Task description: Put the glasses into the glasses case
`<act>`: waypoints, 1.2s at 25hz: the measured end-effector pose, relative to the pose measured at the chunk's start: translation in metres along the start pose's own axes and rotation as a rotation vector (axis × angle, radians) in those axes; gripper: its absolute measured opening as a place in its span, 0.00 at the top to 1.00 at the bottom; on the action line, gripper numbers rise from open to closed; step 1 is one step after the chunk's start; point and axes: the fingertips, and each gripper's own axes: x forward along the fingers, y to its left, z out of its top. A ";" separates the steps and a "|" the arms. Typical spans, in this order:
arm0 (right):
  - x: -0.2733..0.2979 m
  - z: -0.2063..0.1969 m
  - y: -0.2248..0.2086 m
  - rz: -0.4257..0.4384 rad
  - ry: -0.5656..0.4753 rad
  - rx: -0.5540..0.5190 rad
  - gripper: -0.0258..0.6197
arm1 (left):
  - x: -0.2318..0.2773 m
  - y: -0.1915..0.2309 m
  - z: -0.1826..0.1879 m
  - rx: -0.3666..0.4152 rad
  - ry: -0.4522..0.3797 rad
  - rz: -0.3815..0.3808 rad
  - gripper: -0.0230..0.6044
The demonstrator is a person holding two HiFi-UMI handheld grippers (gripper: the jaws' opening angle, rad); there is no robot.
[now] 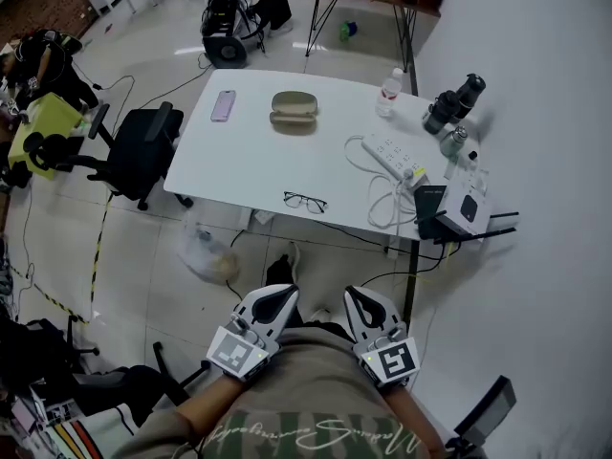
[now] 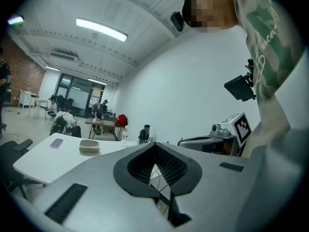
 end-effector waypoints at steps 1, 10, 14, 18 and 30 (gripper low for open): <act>0.004 0.003 -0.006 -0.013 0.001 0.004 0.94 | 0.005 0.004 0.002 -0.005 -0.002 -0.009 0.95; 0.063 0.032 -0.037 -0.040 0.015 0.038 0.94 | 0.042 0.063 0.030 -0.056 -0.029 -0.013 0.95; 0.104 0.045 -0.049 -0.022 0.013 0.012 0.94 | 0.054 0.099 0.040 -0.074 -0.047 0.007 0.95; 0.142 0.061 -0.066 -0.021 0.012 -0.006 0.94 | 0.069 0.137 0.046 -0.107 -0.053 0.022 0.95; 0.212 0.096 -0.102 -0.043 0.017 -0.043 0.94 | 0.115 0.210 0.066 -0.104 -0.042 -0.035 0.95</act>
